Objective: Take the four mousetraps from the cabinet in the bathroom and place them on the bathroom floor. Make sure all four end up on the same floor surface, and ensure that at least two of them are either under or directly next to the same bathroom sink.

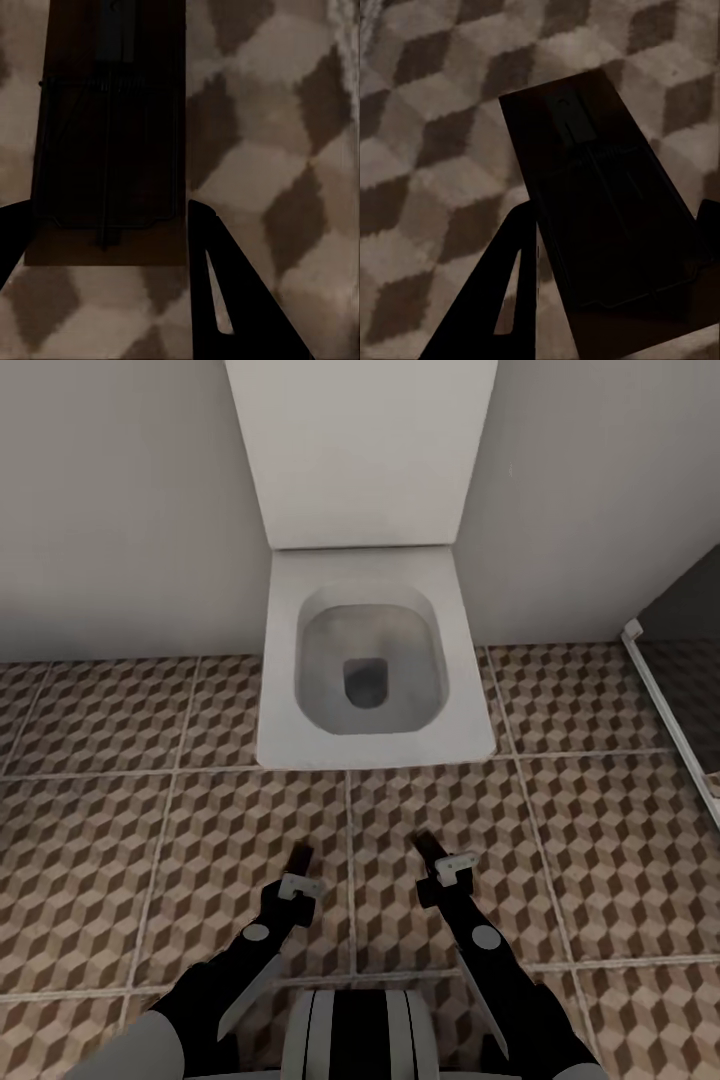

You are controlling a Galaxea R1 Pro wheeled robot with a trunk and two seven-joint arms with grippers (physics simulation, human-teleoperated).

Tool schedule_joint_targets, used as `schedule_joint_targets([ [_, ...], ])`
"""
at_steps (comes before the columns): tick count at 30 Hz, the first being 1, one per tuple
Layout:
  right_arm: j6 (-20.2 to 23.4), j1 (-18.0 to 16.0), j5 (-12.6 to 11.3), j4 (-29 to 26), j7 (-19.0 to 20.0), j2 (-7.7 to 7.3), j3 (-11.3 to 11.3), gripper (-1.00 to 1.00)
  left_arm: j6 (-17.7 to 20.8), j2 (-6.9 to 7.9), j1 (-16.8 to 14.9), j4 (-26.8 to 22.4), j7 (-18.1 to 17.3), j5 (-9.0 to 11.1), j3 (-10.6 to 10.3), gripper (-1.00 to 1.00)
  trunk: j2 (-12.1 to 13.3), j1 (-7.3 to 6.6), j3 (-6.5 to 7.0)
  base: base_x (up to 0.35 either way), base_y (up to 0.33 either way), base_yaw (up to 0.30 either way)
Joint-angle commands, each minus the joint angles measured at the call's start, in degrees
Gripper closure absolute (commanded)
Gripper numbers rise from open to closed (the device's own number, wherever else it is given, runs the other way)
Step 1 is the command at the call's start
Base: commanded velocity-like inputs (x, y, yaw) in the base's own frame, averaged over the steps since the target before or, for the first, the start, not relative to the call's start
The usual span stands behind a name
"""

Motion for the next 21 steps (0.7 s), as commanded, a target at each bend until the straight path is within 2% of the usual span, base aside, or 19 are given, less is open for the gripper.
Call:
schedule_joint_targets([
  [1, 0.31, 0.00, 0.54, -0.08, -0.14, 0.02, 0.03, 1.00, 0.23, 0.09, -0.06, -0.13, 0.59, 0.30, -0.41, 1.00, -0.01, 0.02, -0.03, 0.213, 0.069, 0.000],
  [6, 0.33, 0.00, 0.54, -0.07, -0.14, 0.04, 0.03, 1.00, 0.24, 0.09, -0.06, -0.12, 0.59, 0.30, -0.45, 1.00, -0.01, 0.02, -0.03, 0.132, 0.025, 0.000],
  [13, 0.00, 0.00, 0.54, 0.26, -0.01, 0.01, 0.03, 1.00, 0.22, 0.07, -0.06, -0.13, 0.59, 0.23, -0.58, 1.00, -0.01, 0.02, -0.03, 0.016, 0.002, 0.000],
  [21, -4.14, 0.00, 0.46, 1.57, 0.24, -0.15, 0.03, 1.00, 0.22, -0.25, -0.06, -0.12, 0.66, 0.30, -1.97, 1.00, -0.01, 0.02, -0.03, 0.000, 0.000, 0.000],
])
